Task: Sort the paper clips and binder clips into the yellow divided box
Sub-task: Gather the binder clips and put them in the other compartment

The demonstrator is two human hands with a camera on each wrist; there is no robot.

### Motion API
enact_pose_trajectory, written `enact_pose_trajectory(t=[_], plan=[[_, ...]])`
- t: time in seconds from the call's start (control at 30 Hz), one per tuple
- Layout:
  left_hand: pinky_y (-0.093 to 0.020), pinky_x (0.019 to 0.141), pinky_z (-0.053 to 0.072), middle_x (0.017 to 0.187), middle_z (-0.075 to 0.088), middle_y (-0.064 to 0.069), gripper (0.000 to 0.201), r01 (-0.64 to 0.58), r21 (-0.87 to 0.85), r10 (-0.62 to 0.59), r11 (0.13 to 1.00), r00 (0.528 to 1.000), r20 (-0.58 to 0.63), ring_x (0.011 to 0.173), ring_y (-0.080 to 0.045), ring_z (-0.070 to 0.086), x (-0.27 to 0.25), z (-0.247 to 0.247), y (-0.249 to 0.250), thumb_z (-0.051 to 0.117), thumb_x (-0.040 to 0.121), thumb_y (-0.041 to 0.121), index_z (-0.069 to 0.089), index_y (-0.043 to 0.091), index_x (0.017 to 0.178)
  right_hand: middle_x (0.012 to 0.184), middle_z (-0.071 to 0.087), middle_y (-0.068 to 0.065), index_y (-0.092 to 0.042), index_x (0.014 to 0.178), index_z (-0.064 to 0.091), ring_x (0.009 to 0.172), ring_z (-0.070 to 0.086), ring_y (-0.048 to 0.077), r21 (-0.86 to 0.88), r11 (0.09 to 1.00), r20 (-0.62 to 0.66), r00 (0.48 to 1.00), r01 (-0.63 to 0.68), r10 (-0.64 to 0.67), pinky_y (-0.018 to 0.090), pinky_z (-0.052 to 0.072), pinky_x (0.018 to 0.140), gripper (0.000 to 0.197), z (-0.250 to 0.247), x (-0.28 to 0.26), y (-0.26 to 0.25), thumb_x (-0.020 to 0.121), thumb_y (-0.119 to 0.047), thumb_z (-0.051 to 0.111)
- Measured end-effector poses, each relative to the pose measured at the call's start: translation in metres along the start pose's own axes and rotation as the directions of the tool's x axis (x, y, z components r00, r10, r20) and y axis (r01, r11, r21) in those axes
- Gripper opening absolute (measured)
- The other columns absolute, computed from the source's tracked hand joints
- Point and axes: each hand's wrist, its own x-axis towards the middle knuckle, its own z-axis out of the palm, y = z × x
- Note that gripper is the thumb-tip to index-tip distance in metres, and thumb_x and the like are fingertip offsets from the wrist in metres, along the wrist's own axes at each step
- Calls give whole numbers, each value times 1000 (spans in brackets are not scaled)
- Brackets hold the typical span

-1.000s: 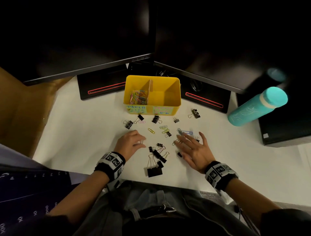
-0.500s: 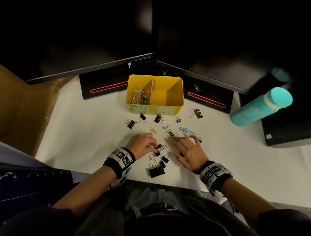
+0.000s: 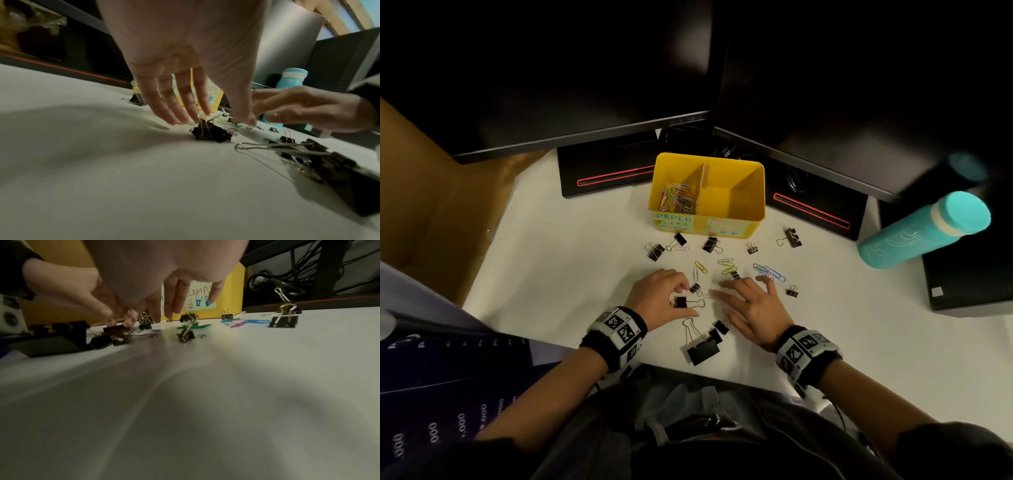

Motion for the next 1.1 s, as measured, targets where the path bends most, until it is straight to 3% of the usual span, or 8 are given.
enact_pose_trajectory(t=[0.2,0.33,0.5,0.57,0.63,0.77,0.97,1.1], plan=[[-34,69,53,102,54,5,40,-132,215,116,968,990,83,99,-13,48,-8,-8,-10,71,71,46,60,20,99,135,54,1,-23,133,48,124,46,21,-35,999,27,999,-25,26,54,33,100,44,-3,1,3,90,-32,39],[-36,98,41,141,42,1,73,-255,243,235,936,966,109,128,-16,34,-6,-4,-2,60,78,54,39,16,137,145,44,6,-21,143,34,132,42,20,31,998,8,999,-52,52,52,32,108,49,-5,-6,9,95,-34,31],[-44,103,37,137,49,2,64,-327,190,302,926,942,148,131,-14,35,-5,2,2,52,81,55,44,20,134,150,36,10,-13,144,30,133,40,19,114,988,30,994,102,-106,44,31,112,51,-1,-18,1,94,-23,33],[-44,110,31,148,37,-2,73,-260,179,240,949,963,126,138,-15,27,-4,1,1,45,83,60,33,18,141,152,29,14,-10,145,27,135,37,23,132,991,0,1000,18,-18,45,29,113,53,-2,-23,2,94,-25,34],[-44,116,17,157,15,-5,83,-185,253,154,950,978,138,144,-16,7,0,0,1,28,83,69,21,15,146,152,24,20,-7,145,25,138,31,32,84,974,-25,976,-212,215,52,28,113,57,-2,-28,11,97,-38,20],[-44,115,-4,156,-13,-11,101,-94,357,31,929,983,178,142,-23,-18,13,4,1,-2,74,79,-2,10,147,156,6,19,-11,149,6,144,8,33,-54,892,129,882,-450,453,46,0,115,77,-3,-30,30,88,-57,-7],[-42,114,-12,157,-2,-15,97,-130,450,61,884,984,165,143,-27,-13,22,13,12,4,78,75,3,6,147,156,11,12,-10,148,10,143,17,27,-102,976,150,967,-192,206,52,3,113,64,0,3,5,96,-48,7],[-45,116,1,156,16,-7,80,-217,396,145,892,968,204,145,-19,3,13,12,16,14,88,65,16,11,146,157,16,10,-10,148,14,142,22,24,-9,985,163,972,-172,172,49,14,114,59,-5,27,3,94,-32,19]])
